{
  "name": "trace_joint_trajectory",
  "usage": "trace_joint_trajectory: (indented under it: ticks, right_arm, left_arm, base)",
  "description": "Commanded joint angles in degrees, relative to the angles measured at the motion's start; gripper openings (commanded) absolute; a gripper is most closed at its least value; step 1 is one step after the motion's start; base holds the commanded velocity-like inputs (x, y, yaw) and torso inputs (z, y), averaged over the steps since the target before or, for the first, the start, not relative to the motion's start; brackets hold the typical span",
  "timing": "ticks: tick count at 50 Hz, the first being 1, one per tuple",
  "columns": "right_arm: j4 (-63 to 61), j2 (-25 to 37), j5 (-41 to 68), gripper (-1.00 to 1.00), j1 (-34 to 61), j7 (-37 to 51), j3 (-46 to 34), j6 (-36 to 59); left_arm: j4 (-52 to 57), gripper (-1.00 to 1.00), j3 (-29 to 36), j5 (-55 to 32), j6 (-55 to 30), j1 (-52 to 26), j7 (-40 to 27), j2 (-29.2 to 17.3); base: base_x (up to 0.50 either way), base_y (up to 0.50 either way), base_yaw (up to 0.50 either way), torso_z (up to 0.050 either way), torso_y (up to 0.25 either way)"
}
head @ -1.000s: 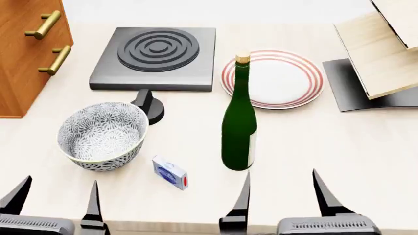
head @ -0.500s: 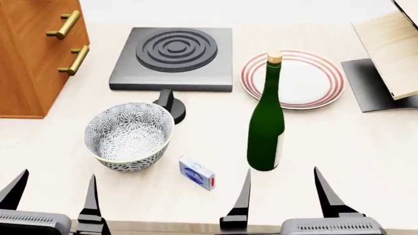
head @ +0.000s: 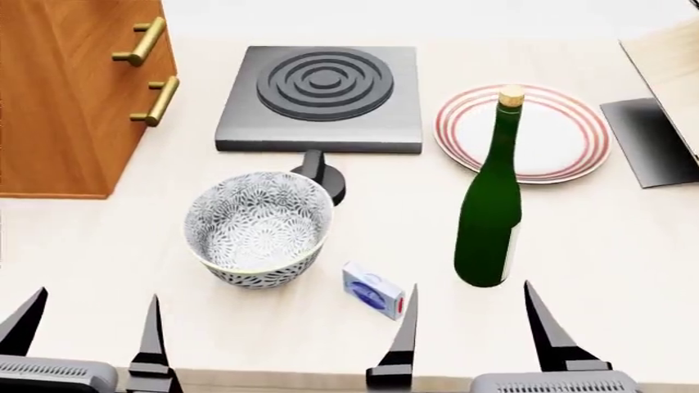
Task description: Put the bowl on the top of the cabinet.
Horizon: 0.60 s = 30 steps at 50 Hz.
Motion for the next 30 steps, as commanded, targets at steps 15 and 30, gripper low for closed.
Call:
trace_joint_trajectory:
  ticks: [15,30]
  right_arm:
    - [1.37,0.81,0.05,1.0,-0.15,1.47,-0.81,-2.74]
    - [0.59,1.26,0.98,1.0,-0.25,2.06,-1.07,-2.63]
  left_arm:
    - [-0.92,1.0,0.55,-1.04,1.11,0.13,-1.06,-0.89]
    - [-0.71,1.0,0.97,-1.6,0.81,-0.05,-1.62,-1.37]
  base:
    - [0.0,0.22,0.0,0.0,0.0]
    - [0.0,0.23,0.0,0.0,0.0]
